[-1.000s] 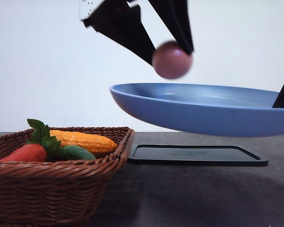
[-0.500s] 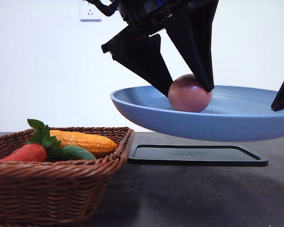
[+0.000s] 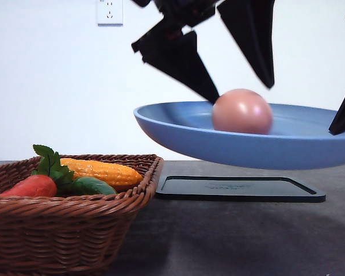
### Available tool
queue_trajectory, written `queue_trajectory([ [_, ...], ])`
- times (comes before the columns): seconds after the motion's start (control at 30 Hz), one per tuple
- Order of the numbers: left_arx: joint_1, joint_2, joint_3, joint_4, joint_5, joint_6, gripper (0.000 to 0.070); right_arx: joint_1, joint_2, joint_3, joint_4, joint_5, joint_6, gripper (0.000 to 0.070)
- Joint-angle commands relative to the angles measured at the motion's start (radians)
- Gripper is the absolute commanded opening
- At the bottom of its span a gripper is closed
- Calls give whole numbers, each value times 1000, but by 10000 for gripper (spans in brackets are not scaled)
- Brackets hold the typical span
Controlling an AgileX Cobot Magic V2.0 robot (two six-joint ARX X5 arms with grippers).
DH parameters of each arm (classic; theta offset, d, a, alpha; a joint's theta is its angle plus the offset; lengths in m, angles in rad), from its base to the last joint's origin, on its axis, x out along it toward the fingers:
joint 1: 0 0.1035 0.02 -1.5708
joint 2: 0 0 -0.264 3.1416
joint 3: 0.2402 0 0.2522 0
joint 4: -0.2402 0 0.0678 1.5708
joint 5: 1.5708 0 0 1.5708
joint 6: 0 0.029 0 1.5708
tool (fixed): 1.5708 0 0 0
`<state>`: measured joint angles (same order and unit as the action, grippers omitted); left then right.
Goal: Transfer egg from basket to plate and serve
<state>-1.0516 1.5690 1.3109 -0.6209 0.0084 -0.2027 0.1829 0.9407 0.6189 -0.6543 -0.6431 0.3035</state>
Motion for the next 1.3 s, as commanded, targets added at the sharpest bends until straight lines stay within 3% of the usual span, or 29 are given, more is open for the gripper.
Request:
queue_trajectory([
  [0.0,-6,-21,26,7,-21,9,412,3,22,13,5,-12,2,0],
  [0.3,37,-206,26,-72,-189,27,409,-18,153,46,39,-43,-18,0],
  [0.6,74,-416,26,-148,-344,33,410,-110,401,227,151,-38,-50,0],
  [0.9,74,-532,26,-179,-358,25,409,-177,748,514,167,-37,-48,0],
  [1.27,74,-529,26,-195,-358,25,409,-180,1063,800,48,-37,-42,0],
])
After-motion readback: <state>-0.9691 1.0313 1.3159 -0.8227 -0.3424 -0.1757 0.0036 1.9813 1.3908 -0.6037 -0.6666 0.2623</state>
